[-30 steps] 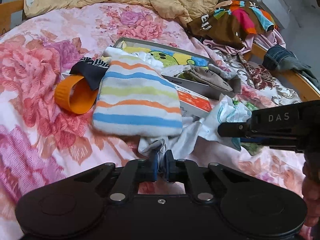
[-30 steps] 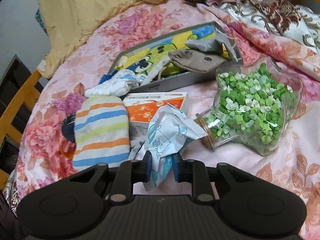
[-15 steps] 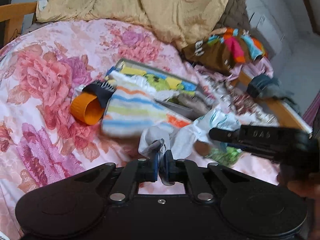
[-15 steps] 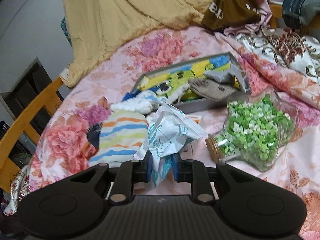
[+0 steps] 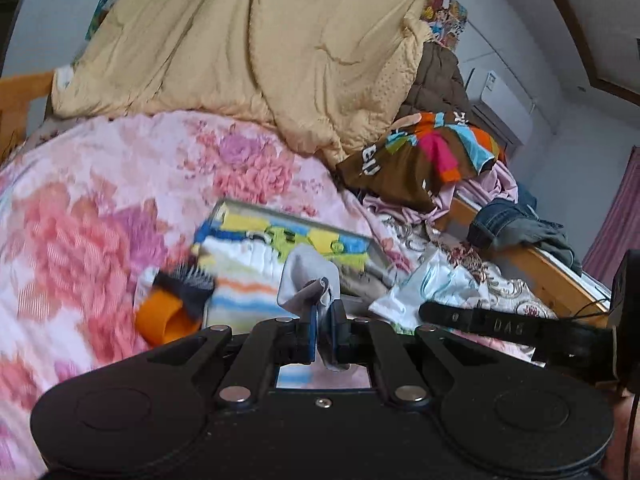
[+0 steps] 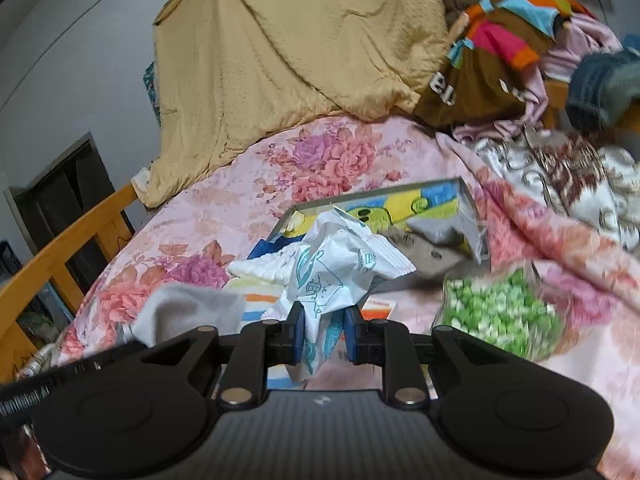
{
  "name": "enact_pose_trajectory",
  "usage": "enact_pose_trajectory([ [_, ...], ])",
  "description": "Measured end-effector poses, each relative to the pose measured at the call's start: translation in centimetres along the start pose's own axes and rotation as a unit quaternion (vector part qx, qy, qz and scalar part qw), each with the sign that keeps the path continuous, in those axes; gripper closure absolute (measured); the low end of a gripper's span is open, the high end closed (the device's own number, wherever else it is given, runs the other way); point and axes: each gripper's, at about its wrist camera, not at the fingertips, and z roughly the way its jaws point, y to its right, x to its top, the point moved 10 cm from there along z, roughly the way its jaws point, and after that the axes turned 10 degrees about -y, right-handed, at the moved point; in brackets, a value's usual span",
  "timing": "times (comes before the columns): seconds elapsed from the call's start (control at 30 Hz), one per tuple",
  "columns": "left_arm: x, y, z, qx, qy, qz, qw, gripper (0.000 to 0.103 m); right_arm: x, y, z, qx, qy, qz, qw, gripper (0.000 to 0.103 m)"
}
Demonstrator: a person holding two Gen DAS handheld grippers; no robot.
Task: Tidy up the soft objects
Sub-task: 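Carry the grey cloth with the left gripper while the right carries the wrapper over the tray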
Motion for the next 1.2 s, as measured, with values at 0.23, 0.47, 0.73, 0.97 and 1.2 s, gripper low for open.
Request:
enact_pose_trajectory([
  [0.23,5.0,-0.4,2.6,0.0,0.022,0.031,0.9993,0.097,2.8,-1.1,2.3,-0.014,0.004,-0.072,0.997,0.081],
  [0.47,9.0,-1.4,8.0,-0.022,0.05,0.038,0.9978,0.096,6.0,-2.1,6.7,-0.015,0.024,-0.102,0.994,0.08],
  [0.73,10.8,-4.5,14.7,-0.044,0.052,0.01,0.9976,0.096,8.7,-0.9,11.5,-0.02,0.03,-0.07,0.997,0.08],
  [0.97,9.7,-8.4,18.4,-0.067,0.0,-0.051,0.9964,0.096,9.5,-0.6,15.1,-0.035,0.003,-0.044,0.998,0.08],
  [1.2,8.4,-11.0,20.4,-0.052,-0.031,-0.074,0.9954,0.096,9.0,-1.0,18.1,-0.046,-0.027,-0.039,0.998,0.08],
])
